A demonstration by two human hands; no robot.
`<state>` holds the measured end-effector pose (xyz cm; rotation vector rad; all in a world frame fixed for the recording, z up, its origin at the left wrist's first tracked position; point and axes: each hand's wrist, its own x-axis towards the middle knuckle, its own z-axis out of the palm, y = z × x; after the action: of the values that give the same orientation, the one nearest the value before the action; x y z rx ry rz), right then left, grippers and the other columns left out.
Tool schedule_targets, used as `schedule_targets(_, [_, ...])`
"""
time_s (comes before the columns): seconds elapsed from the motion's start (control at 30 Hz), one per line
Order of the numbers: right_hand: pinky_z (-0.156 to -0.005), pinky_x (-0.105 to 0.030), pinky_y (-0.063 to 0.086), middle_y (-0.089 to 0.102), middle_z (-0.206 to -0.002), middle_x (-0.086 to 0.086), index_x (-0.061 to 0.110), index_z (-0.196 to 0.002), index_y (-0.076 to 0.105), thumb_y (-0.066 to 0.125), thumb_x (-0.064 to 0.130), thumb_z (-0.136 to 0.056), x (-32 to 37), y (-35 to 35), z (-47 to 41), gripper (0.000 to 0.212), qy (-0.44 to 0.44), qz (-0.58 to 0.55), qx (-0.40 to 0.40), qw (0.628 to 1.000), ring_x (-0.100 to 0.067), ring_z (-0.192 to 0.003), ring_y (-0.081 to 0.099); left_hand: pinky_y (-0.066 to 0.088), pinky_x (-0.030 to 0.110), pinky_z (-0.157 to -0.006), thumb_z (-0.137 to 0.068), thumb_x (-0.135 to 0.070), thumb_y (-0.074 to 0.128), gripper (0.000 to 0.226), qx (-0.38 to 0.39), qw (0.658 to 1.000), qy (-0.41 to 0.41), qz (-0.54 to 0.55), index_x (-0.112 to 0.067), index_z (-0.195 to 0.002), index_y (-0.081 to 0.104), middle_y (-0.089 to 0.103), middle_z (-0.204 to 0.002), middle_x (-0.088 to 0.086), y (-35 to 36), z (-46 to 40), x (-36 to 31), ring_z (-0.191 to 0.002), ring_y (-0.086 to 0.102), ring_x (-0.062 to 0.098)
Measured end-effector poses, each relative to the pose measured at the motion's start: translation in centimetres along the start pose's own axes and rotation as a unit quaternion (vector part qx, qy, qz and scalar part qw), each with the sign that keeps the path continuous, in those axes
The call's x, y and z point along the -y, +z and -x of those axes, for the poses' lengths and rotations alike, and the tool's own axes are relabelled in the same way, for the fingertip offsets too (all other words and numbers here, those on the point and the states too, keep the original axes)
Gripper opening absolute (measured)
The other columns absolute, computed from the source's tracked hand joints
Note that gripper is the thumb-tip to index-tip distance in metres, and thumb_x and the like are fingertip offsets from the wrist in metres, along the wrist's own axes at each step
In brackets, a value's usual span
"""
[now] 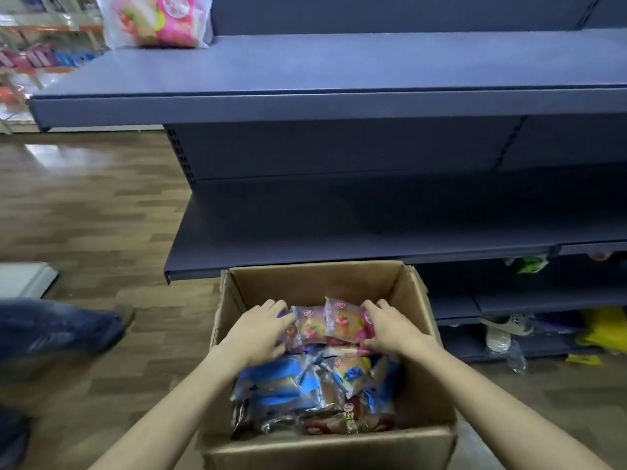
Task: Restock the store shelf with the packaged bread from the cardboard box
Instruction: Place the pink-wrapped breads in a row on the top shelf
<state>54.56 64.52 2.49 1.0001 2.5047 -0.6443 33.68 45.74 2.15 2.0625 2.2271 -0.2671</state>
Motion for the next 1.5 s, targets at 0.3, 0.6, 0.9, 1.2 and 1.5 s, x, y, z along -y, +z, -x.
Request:
schedule_targets(0.3, [-0.108, -0.037, 0.042, 0.039, -0.138, -0.012, 0.017, -0.144, 0.033, 0.082, 0.032, -0.079, -2.0, 1.4, -1.4, 0.083, 0.053, -0.043, 0.024, 0.997, -0.031, -0.126, 0.048, 0.044, 0.04, -0.086, -0.081, -0.04, 0.063, 0.051, 0.022, 0.999, 0.024, 0.018, -0.017, -0.125, 0.051, 0.048, -0.127, 0.007, 0.7, -5.8, -3.7, -0.111, 0.05, 0.028])
schedule_targets(0.6, [-0.106, -0.04, 0.043, 0.042, -0.134, -0.012, 0.018, -0.144, 0.033, 0.08, 0.032, -0.081, -3.0, 2.2, -1.4, 0.08, 0.05, -0.082, 0.004, 0.995, -0.031, -0.121, 0.053, 0.038, 0.04, -0.096, -0.079, -0.049, 0.07, 0.071, 0.05, 0.998, 0.04, 0.007, -0.009, -0.131, 0.044, 0.044, -0.132, 0.011, 1.9, -12.7, -7.9, -0.12, 0.044, 0.029])
schedule_targets(0.9, [-0.107, -0.039, 0.04, 0.042, -0.137, -0.012, 0.015, -0.147, 0.033, 0.067, 0.037, -0.091, -3.4, 3.2, -1.0, 0.069, 0.018, -0.092, -0.042, 0.995, -0.03, -0.125, 0.047, 0.044, 0.044, -0.098, -0.087, -0.019, 0.066, 0.062, 0.142, 0.99, -0.023, -0.008, -0.006, -0.14, 0.037, 0.041, -0.138, 0.014, 3.7, -16.9, -9.5, -0.129, 0.039, 0.03])
schedule_targets(1.2, [-0.108, -0.04, 0.04, 0.04, -0.14, -0.013, 0.015, -0.147, 0.032, 0.065, 0.038, -0.092, -3.5, 3.4, -1.0, 0.068, 0.004, -0.074, -0.022, 0.997, -0.031, -0.127, 0.044, 0.045, 0.042, -0.097, -0.086, -0.016, 0.065, 0.06, 0.137, 0.989, -0.039, -0.032, -0.007, -0.139, 0.039, 0.035, -0.139, 0.013, 4.1, -15.9, -9.5, -0.128, 0.037, 0.03])
schedule_targets(1.5, [-0.108, -0.04, 0.04, 0.04, -0.141, -0.015, 0.012, -0.146, 0.034, 0.063, 0.035, -0.092, -3.5, 3.2, -0.5, 0.065, -0.017, -0.05, -0.007, 0.999, -0.033, -0.128, 0.044, 0.038, 0.038, -0.098, -0.079, -0.023, 0.071, 0.065, 0.112, 0.989, -0.06, -0.075, -0.008, -0.133, 0.039, 0.046, -0.13, 0.013, 3.1, -13.6, -8.8, -0.12, 0.044, 0.03])
